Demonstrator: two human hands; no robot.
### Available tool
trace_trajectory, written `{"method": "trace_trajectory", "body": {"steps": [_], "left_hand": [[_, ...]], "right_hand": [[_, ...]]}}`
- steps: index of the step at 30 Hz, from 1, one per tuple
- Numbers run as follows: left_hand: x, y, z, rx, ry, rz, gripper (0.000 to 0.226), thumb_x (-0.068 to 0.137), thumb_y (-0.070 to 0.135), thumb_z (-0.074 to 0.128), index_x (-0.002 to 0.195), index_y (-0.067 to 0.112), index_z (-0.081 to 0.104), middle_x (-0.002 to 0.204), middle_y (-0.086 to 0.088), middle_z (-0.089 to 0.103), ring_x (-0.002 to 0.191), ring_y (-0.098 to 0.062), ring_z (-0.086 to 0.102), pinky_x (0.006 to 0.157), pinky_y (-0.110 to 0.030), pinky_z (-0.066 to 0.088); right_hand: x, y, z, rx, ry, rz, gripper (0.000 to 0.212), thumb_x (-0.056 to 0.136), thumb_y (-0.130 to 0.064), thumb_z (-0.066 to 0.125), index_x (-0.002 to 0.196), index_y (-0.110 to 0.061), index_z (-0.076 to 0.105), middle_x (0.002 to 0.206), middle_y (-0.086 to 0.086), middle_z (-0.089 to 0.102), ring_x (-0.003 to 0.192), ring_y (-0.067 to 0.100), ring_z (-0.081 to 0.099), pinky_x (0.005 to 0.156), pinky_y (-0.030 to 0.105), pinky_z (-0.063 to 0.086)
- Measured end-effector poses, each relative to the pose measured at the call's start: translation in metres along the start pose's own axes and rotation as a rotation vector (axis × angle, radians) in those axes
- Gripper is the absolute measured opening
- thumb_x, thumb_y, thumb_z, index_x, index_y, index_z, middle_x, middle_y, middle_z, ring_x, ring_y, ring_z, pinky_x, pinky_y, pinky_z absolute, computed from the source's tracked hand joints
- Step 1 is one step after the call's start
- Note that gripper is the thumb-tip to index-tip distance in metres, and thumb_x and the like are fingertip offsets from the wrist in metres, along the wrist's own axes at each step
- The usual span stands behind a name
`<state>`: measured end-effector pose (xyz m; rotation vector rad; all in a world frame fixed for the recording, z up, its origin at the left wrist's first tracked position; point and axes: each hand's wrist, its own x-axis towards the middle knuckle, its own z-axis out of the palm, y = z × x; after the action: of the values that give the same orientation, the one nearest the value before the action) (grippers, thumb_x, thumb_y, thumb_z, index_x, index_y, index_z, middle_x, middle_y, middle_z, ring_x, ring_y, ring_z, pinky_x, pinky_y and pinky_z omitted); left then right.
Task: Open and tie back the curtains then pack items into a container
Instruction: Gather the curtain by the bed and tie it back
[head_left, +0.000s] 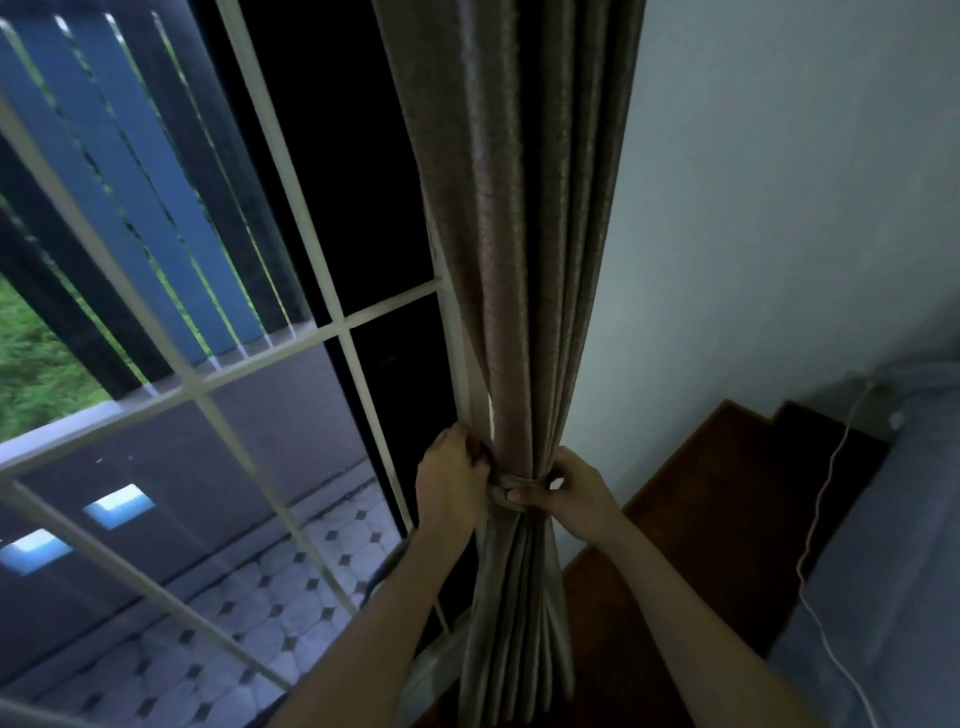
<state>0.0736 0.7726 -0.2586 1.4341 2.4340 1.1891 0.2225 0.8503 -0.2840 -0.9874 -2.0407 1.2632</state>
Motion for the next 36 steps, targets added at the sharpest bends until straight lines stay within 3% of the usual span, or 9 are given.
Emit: {"method": "trace_trajectory", "body": {"steps": [3,6,10,13,16,21,25,30,36], "left_hand": [[0.0,0.005,0.006,-0.232,-0.026,-0.074,0.02,0.084,0.006,0.061,0.068,0.016,0.055,0.066,0.005,0.059,0.061,-0.004,0.056,0.058,-0.024,0.044],[-0.004,0.007,0.003,-0.294,-0.118,-0.01,0.02,0.088,0.004,0.056,0.094,0.015,0.072,0.08,0.009,0.068,0.074,0.001,0.062,0.067,-0.008,0.044],[0.001,0.004,-0.006,-0.399,-0.378,0.015,0.041,0.086,-0.007,0.045,0.111,0.015,0.069,0.08,-0.001,0.073,0.076,-0.008,0.066,0.071,-0.013,0.046],[0.013,0.011,-0.015,-0.463,-0.62,-0.048,0.032,0.085,-0.005,0.053,0.106,0.017,0.064,0.067,0.017,0.067,0.069,0.008,0.061,0.068,-0.007,0.043],[0.022,0.008,-0.01,-0.45,-0.758,-0.053,0.045,0.074,0.019,0.076,0.116,0.028,0.063,0.105,0.013,0.07,0.102,-0.002,0.063,0.088,-0.019,0.05],[0.022,0.003,-0.002,-0.46,-0.758,-0.073,0.052,0.073,0.017,0.082,0.107,0.048,0.057,0.106,0.021,0.064,0.097,0.014,0.059,0.08,-0.009,0.048],[0.024,0.004,-0.002,-0.465,-0.781,-0.053,0.053,0.072,0.014,0.082,0.107,0.046,0.057,0.105,0.024,0.063,0.097,0.014,0.058,0.076,-0.006,0.047],[0.024,0.006,-0.005,-0.495,-0.762,-0.055,0.053,0.073,0.016,0.082,0.101,0.05,0.053,0.102,0.026,0.061,0.095,0.013,0.057,0.075,-0.007,0.046],[0.012,0.001,0.009,-0.544,-0.659,-0.057,0.049,0.074,0.022,0.082,0.114,0.038,0.058,0.114,0.012,0.066,0.105,0.001,0.062,0.091,-0.023,0.049]], "right_hand": [[0.0,0.004,-0.004,0.018,0.001,0.024,0.042,0.069,-0.034,0.085,0.103,-0.041,0.06,0.107,-0.013,0.063,0.091,0.002,0.059,0.078,0.021,0.048],[0.003,0.011,-0.005,0.053,-0.005,0.024,0.045,0.068,-0.036,0.085,0.108,-0.036,0.063,0.109,-0.015,0.065,0.092,0.0,0.06,0.08,0.023,0.048],[0.006,0.013,-0.009,0.09,-0.054,0.023,0.046,0.069,-0.033,0.084,0.112,-0.034,0.066,0.11,-0.015,0.068,0.095,0.001,0.062,0.082,0.023,0.049],[0.009,0.008,-0.016,0.149,-0.147,-0.006,0.044,0.072,-0.022,0.083,0.112,-0.03,0.068,0.106,-0.016,0.071,0.095,0.002,0.063,0.08,0.017,0.048],[0.013,0.008,-0.022,0.224,-0.253,0.079,0.047,0.073,-0.011,0.081,0.116,-0.023,0.066,0.108,-0.011,0.071,0.097,0.006,0.065,0.082,0.02,0.052],[0.02,0.012,-0.03,0.657,-0.312,0.353,0.058,0.087,0.007,0.047,0.132,-0.029,0.047,0.119,0.018,0.063,0.111,0.028,0.063,0.086,0.041,0.056],[0.027,0.004,-0.034,0.445,-0.361,0.263,0.06,0.093,-0.007,0.052,0.134,-0.048,0.041,0.12,0.01,0.065,0.105,0.024,0.067,0.078,0.04,0.058],[0.033,0.006,-0.044,0.746,-0.27,0.401,0.033,0.09,-0.022,0.054,0.12,-0.01,0.062,0.118,0.019,0.06,0.107,0.031,0.06,0.096,0.049,0.051],[0.027,0.015,-0.04,1.078,-0.169,0.461,0.021,0.084,-0.021,0.064,0.101,-0.011,0.072,0.101,0.01,0.066,0.097,0.023,0.063,0.103,0.039,0.043]]}}
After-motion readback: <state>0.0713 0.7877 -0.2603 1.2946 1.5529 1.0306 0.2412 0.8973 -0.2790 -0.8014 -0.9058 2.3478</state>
